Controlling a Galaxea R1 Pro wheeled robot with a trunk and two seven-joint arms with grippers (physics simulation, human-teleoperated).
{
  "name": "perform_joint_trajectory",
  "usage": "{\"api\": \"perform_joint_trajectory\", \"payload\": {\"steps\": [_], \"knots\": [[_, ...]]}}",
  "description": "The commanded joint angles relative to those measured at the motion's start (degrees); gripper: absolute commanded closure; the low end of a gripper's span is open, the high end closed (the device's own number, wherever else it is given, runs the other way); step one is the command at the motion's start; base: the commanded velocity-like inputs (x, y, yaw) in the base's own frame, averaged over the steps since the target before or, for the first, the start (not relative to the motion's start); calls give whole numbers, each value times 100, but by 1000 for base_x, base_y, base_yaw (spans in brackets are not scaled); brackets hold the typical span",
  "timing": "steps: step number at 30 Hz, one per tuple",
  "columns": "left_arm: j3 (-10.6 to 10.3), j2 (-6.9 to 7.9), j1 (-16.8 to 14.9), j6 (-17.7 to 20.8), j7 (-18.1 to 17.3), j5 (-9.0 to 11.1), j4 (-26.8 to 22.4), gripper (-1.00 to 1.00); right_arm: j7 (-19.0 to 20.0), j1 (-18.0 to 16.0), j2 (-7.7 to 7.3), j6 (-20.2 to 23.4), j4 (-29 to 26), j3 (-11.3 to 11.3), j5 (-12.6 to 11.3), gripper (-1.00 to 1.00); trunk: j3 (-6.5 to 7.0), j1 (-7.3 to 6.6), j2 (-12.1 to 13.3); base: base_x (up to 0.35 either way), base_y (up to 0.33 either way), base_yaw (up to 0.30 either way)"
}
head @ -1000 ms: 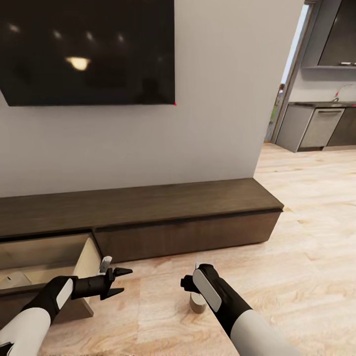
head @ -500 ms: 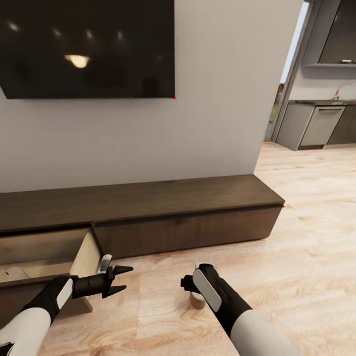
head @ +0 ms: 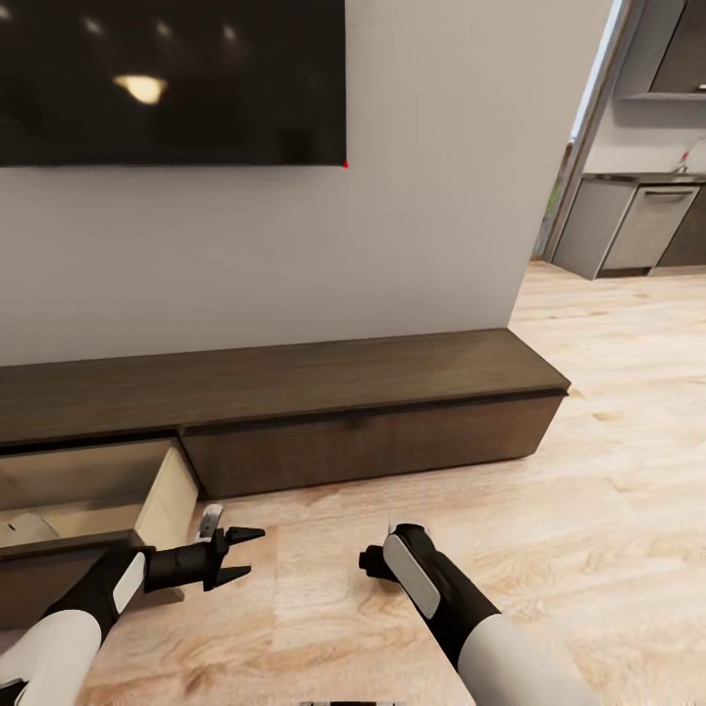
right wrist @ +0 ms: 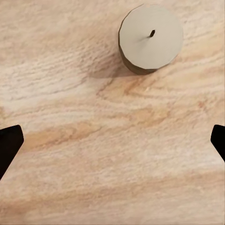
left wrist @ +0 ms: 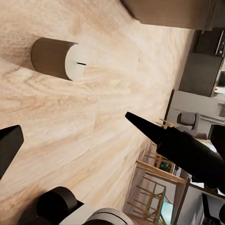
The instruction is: Place each of the two pumpkins and all three candles from the living room inside a cabinet in the living room (use any cabinet), then make sure every cabinet is closed, and position the cauldron so it is next to a table in the living room.
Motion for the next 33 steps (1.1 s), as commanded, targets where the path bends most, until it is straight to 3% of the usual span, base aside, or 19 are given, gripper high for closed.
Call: {"api": "perform_joint_trajectory", "payload": {"steps": [1, 9, 33], "knots": [[1, -2, -1, 1, 0, 3, 0, -100, -1, -2, -2, -5, 55, -4, 6, -100, -23, 2, -2, 0, 0, 0], [-7, -4, 1, 1, 3, 3, 0, -100, -2, -37, -48, -320, 397, -60, 454, -100, -200, 23, -12, 0, 0, 0], [-1, -4, -1, 1, 5, 3, 0, -100, 19, -123, -51, -604, 588, -11, 525, -100, -732, 85, -45, 0, 0, 0]]}}
